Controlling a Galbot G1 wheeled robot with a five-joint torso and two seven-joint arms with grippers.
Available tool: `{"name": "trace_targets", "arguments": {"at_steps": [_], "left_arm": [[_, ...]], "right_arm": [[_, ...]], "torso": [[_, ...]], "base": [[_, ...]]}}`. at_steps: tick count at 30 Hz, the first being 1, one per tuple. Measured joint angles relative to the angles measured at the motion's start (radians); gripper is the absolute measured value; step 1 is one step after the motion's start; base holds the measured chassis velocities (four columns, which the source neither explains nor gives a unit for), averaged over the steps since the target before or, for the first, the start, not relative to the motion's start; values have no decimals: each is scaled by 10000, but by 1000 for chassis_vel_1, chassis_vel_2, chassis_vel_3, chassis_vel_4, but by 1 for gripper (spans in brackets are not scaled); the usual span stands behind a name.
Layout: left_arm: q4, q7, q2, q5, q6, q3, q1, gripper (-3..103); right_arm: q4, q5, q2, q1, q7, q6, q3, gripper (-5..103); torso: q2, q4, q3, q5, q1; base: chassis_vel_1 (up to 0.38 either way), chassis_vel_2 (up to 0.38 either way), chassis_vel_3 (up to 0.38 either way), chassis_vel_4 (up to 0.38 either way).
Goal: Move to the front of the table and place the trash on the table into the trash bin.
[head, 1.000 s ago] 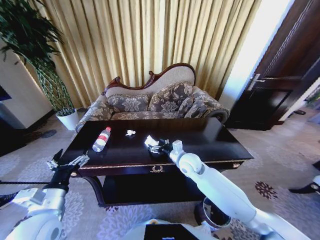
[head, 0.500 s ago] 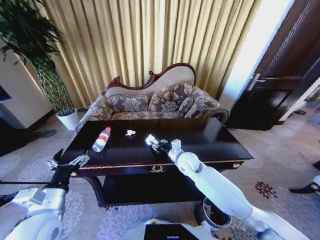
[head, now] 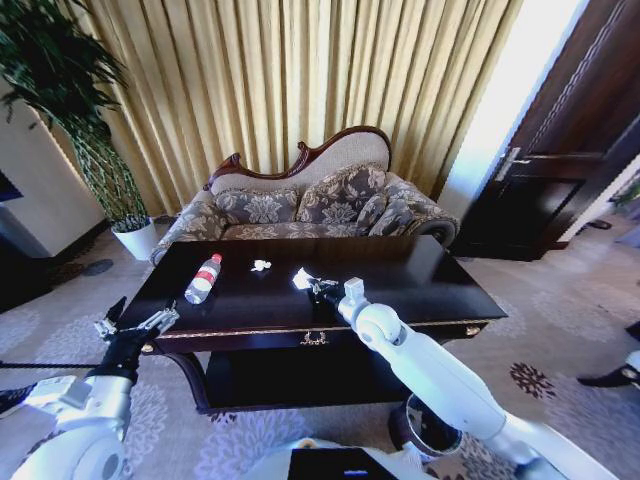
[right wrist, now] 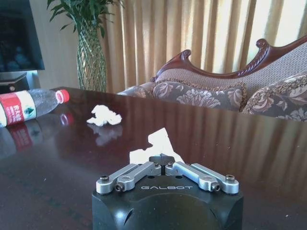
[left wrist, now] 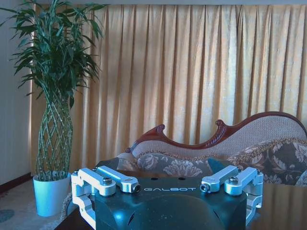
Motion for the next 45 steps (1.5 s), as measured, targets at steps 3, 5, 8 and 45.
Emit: {"name": "trace_targets", "arguments": {"at_steps": [3, 5, 8, 45], "left_arm": [[0, -5, 2, -6, 11, 4, -7, 100], [0, -11, 24, -27, 18, 3, -13, 100], [0, -35, 123, -82, 22, -23, -35, 100], [563, 394, 932, -994, 432, -431, -909, 100]], "right_arm": [[101, 7, -8, -76, 1, 102, 305, 0], [238, 17, -58, -155, 4, 151, 586, 0], [600, 61, -267, -475, 8, 319, 1409, 0], [4641, -2094, 816, -8673, -90, 2015, 8408, 0]], "torso": [[0, 1, 0, 1, 0], [0, 2, 0, 1, 0], [0, 1, 0, 1, 0], [1, 0, -1, 0, -2]], "base": [[0, 0, 0, 0], [0, 0, 0, 0], [0, 0, 0, 0], [0, 0, 0, 0]]}}
